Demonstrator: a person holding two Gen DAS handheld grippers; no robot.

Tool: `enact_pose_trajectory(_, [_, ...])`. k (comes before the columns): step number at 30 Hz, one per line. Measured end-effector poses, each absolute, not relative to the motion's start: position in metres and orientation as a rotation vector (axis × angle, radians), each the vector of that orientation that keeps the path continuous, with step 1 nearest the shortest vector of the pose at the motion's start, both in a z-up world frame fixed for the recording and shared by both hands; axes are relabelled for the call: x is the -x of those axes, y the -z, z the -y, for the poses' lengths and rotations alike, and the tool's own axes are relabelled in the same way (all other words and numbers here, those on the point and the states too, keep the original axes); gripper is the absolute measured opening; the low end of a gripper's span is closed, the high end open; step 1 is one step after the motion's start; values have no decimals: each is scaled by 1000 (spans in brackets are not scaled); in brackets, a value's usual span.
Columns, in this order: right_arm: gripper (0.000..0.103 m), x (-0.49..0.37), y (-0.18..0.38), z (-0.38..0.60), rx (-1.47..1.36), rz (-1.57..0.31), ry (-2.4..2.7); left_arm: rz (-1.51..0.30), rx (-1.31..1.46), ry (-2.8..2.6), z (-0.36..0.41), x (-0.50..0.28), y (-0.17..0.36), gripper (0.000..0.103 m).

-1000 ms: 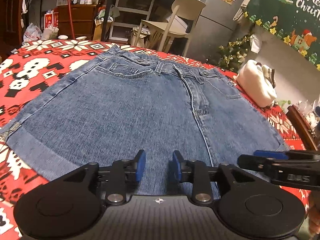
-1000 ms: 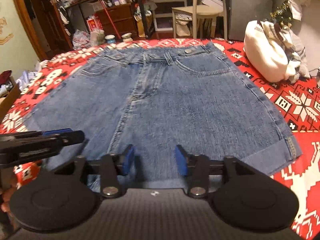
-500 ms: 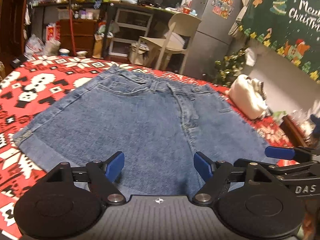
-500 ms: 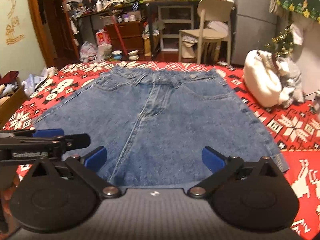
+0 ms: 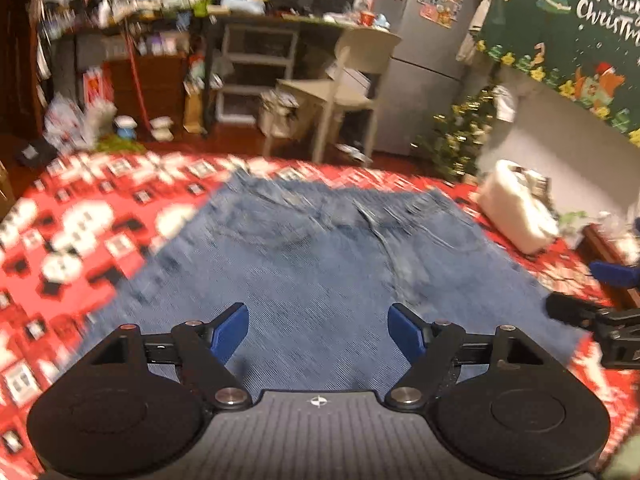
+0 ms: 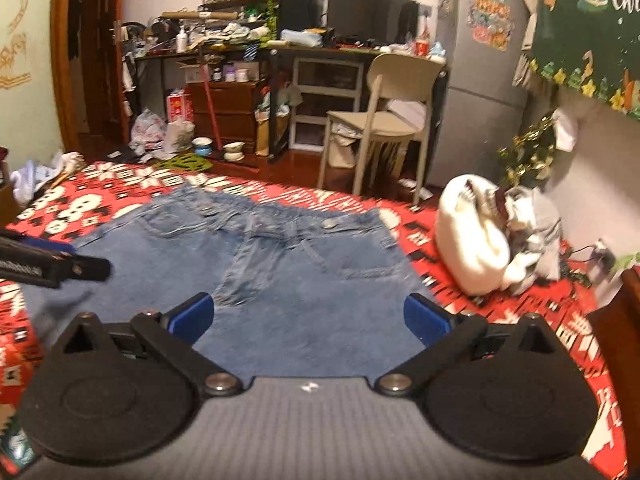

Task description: Fold clothes

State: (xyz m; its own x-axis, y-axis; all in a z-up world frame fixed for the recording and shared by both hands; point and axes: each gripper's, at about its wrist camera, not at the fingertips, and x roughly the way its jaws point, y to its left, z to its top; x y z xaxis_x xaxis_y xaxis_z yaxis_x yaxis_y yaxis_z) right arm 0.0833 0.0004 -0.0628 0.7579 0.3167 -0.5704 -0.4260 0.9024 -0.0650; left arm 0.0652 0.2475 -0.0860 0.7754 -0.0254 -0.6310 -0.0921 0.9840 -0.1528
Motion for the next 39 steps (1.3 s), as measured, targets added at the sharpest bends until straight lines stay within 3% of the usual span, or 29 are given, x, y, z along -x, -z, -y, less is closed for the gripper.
enact_pose_trajectory(2, [102,-97,65,4,175,-618,-393,-665,182,-10,-253,-72,87,75])
enact_pose_trajectory(4, [89,-112,67,9,135,-668,-379,-668,245,9,-264,-81,92,68])
enact_pose_trajectory(7, [80,-128,73,14,123,-684,-337,-678,273,-11,-276,-92,97,55])
enact_pose_trajectory(9, [74,-138,81,15,134,-680,-302,-689,272,-33,-283,-100,101,40])
enact_pose_trajectory(15, [68,-164,97,21,60,-680,-253,-739,341,-48,-304,-115,117,16])
enact_pose_trajectory(17, [55,-172,99,18,70,-704,-270,-724,372,-37,-309,-118,115,10])
enact_pose_trajectory(19, [22,-180,103,13,94,-723,-287,-704,375,-27,-312,-123,113,5])
enact_pose_trajectory(20, [17,-185,105,11,98,-734,-289,-700,373,-23,-313,-127,114,4])
enact_pose_trajectory(23, [13,-201,116,7,75,-785,-299,-718,384,-7,-316,-138,122,1])
enact_pose_trajectory(39, [14,-208,146,-3,84,-871,-339,-831,316,-5,-299,-130,137,0])
